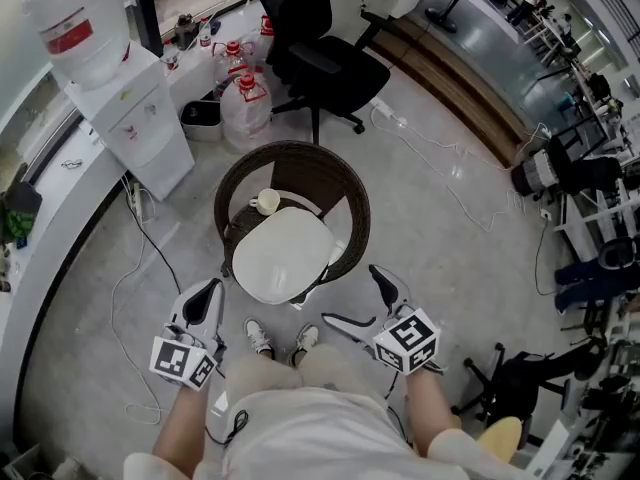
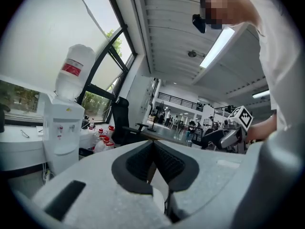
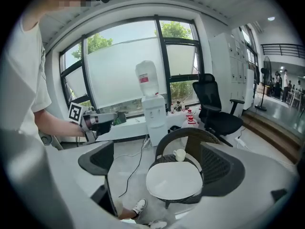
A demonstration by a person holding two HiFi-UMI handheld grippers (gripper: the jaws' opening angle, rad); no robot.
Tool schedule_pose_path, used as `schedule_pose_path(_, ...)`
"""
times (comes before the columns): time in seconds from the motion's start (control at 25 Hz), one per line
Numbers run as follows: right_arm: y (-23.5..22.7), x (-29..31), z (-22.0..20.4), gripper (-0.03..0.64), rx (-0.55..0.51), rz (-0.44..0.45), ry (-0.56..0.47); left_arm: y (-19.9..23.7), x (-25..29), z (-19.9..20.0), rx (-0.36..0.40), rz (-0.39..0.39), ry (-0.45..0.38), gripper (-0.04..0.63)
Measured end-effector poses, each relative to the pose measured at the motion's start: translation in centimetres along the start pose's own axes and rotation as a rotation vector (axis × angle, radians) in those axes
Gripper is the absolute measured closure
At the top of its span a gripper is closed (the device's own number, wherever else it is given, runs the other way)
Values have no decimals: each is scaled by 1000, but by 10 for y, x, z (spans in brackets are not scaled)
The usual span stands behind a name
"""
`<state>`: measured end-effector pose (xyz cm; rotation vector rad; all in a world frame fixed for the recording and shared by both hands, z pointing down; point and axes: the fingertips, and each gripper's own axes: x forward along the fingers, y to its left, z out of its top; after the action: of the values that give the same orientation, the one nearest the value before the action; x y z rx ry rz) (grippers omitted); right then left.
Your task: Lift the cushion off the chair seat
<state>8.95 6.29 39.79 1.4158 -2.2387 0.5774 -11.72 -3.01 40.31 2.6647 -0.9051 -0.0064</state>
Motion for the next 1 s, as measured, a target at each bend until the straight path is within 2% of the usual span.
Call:
schedule_pose_path(0.2, -34, 18, -13, 78, 33, 33, 40, -1, 34, -10, -9, 14, 42, 580)
schedule_pose_path(0.56, -93, 91, -39, 78, -62, 183, 175, -15, 65, -28, -13, 94, 131, 580)
schedule_pose_path(0.8, -127, 124, -69, 78, -125, 236, 257, -15, 76, -56, -44, 161, 158, 580)
schedule_pose_path(1.0, -142, 178, -110, 78, -162, 297, 338, -5, 88, -93, -98, 195, 161, 580)
